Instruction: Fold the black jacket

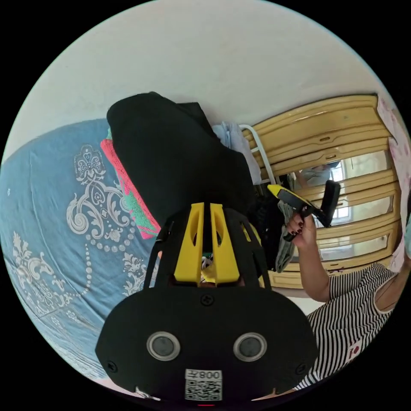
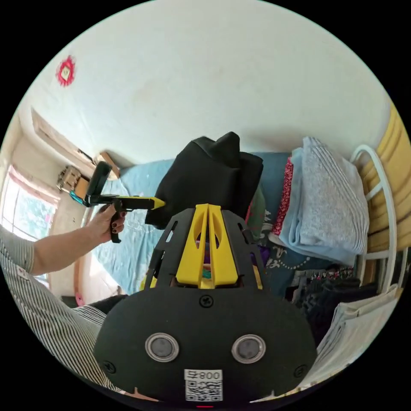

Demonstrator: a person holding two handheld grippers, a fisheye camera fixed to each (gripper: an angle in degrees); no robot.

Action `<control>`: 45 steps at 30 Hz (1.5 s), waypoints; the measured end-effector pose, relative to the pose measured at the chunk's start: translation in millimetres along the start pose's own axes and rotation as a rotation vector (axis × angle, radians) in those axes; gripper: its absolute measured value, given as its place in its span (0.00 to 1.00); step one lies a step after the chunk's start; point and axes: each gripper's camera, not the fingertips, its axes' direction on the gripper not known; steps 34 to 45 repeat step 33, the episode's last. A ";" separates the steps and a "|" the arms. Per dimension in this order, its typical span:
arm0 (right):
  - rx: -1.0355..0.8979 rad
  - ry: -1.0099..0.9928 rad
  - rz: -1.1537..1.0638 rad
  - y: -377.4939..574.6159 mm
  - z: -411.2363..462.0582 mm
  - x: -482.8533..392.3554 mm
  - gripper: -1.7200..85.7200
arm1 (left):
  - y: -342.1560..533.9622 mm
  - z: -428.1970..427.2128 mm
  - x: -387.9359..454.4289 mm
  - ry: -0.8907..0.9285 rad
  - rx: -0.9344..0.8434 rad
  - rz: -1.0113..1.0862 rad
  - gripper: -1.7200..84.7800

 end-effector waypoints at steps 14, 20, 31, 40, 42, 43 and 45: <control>-0.136 0.010 0.062 -24.3 107.6 115.4 0.02 | -26.2 17.3 114.6 -0.106 -0.021 0.149 0.02; -0.046 0.021 0.112 -29.0 66.3 157.2 0.03 | -35.7 49.0 130.0 -0.197 -0.207 0.184 0.02; 0.053 0.385 0.266 -141.7 8.5 315.0 0.14 | 11.5 -10.5 147.1 -0.030 -0.078 0.207 0.02; 0.036 0.418 0.253 -168.4 13.4 326.8 0.15 | 22.9 -19.0 142.1 -0.018 -0.080 0.191 0.02; 0.036 0.418 0.253 -168.4 13.4 326.8 0.15 | 22.9 -19.0 142.1 -0.018 -0.080 0.191 0.02; 0.036 0.418 0.253 -168.4 13.4 326.8 0.15 | 22.9 -19.0 142.1 -0.018 -0.080 0.191 0.02; 0.036 0.418 0.253 -168.4 13.4 326.8 0.15 | 22.9 -19.0 142.1 -0.018 -0.080 0.191 0.02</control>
